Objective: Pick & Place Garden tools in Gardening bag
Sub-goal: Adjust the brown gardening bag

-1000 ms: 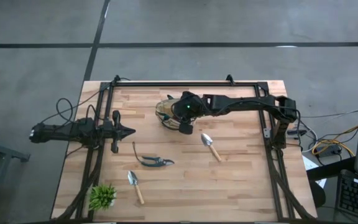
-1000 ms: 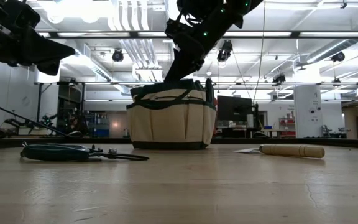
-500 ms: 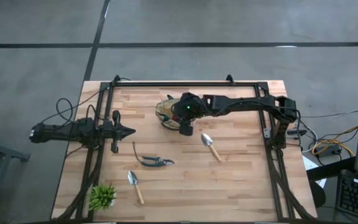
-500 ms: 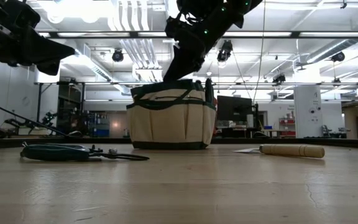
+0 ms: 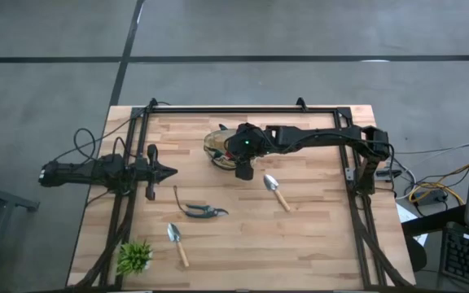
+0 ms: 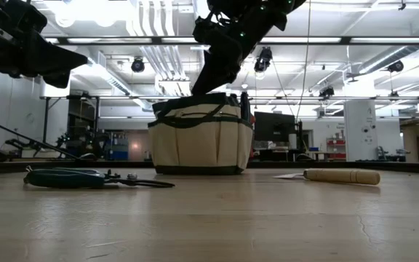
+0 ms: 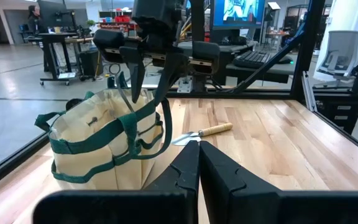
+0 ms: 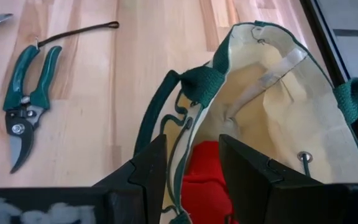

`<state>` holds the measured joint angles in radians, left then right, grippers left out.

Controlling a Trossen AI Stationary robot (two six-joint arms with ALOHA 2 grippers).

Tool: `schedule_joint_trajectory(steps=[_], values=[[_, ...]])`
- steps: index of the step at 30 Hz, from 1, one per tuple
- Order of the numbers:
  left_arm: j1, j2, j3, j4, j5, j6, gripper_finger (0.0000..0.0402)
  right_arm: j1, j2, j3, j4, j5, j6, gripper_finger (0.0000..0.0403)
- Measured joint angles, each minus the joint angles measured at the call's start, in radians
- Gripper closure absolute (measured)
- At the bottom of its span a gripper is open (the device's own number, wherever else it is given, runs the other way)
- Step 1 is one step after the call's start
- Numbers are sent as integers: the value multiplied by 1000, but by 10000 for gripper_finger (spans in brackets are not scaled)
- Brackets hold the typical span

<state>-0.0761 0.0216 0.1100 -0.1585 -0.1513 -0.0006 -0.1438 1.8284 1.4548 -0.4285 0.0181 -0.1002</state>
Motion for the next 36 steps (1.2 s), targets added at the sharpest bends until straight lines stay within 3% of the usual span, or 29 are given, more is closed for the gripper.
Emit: schedule_joint_trajectory(steps=[10,20,36], values=[[0,0,0,0,0,0,387,0,24,-2,-27,8,-39,282],[0,0,0,0,0,0,387,-1,26,-2,-106,10,-121,387],[0,0,0,0,0,0,387,-1,-25,-2,-259,8,-175,394]])
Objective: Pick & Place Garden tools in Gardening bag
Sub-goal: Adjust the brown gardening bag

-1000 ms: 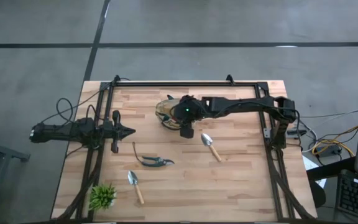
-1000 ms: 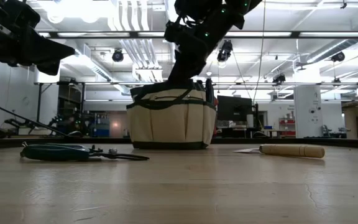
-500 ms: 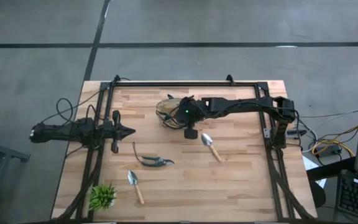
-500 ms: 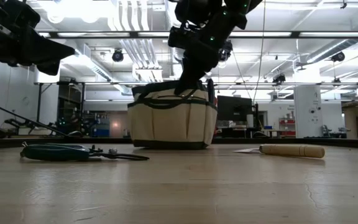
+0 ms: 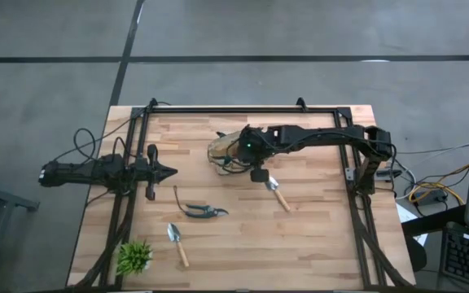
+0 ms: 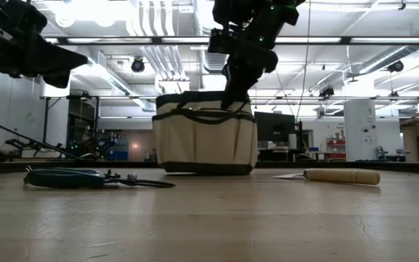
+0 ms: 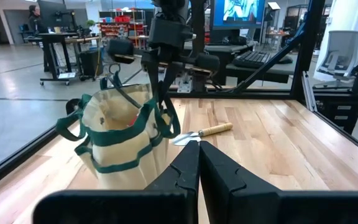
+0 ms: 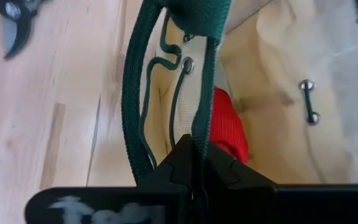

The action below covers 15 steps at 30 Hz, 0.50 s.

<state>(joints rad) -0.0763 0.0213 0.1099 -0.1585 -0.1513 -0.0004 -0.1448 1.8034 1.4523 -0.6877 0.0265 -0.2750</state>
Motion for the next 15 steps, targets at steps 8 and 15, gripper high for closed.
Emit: schedule_joint_trajectory(steps=[8,15], values=[[0,0,0,0,0,0,387,3,-1,0,5,-2,19,394],[0,0,0,0,0,0,387,8,-2,0,10,-3,21,358]])
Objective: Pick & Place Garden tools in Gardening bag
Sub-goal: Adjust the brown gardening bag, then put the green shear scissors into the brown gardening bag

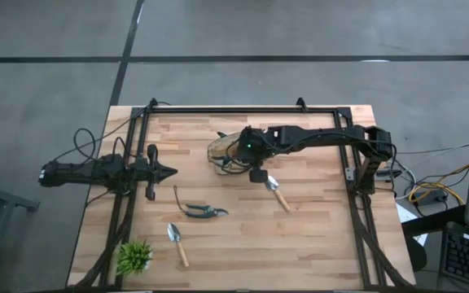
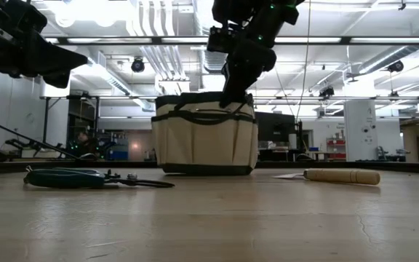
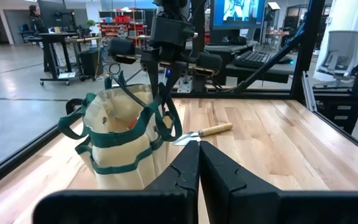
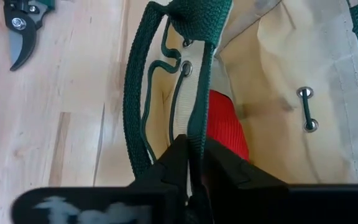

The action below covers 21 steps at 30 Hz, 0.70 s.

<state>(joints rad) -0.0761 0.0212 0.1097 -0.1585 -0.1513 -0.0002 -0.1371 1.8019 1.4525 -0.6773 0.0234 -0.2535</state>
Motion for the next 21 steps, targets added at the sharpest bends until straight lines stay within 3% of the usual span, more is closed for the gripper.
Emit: schedule_joint_trajectory(steps=[13,17,21], values=[[0,0,0,0,0,0,387,11,-78,55,12,-6,39,224],[0,0,0,0,0,0,387,16,-147,39,24,-27,57,208],[0,0,0,0,0,0,387,27,-223,-8,91,-113,95,209]])
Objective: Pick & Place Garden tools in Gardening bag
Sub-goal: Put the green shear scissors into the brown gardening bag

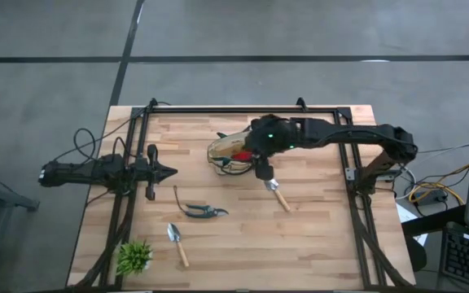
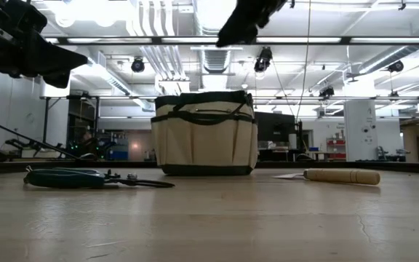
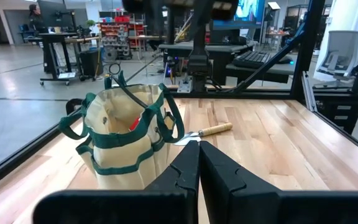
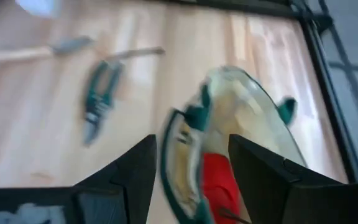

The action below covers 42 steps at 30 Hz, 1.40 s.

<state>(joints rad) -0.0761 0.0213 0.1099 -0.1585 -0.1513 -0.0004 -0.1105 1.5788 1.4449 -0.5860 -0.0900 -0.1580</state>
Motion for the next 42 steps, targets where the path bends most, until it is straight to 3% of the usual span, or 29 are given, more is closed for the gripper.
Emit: schedule_joint_trajectory(steps=[14,23,29,35,42], values=[[0,0,0,0,0,0,387,67,-340,-362,341,-24,50,255],[0,0,0,0,0,0,387,81,-488,-568,485,-23,90,383],[0,0,0,0,0,0,387,80,-566,-693,647,-23,21,393],[0,0,0,12,0,2,387,74,-683,-769,674,-24,7,394],[0,1,0,223,-5,0,387,62,-810,-881,710,-114,25,394]])
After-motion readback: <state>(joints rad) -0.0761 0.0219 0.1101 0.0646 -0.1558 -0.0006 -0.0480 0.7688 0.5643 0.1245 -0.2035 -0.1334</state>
